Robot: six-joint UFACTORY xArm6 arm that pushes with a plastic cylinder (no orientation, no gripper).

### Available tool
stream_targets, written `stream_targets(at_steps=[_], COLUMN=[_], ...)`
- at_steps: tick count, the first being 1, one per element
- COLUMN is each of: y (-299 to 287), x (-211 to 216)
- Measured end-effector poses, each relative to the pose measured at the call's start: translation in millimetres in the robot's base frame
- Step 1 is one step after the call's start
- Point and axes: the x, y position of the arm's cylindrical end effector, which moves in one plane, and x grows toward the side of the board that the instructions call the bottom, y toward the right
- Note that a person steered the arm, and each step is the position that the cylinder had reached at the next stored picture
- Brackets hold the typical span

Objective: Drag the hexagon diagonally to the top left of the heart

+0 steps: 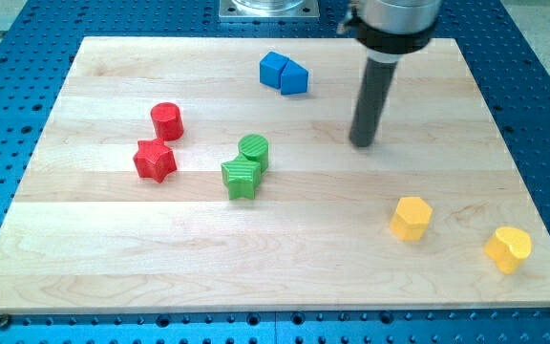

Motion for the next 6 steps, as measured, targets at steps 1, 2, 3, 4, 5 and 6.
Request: stream_targets(at_steps=[1, 2, 3, 4, 5, 6], y=[-6, 0, 60, 115, 115, 106], x=[61, 133, 144, 144, 144, 144])
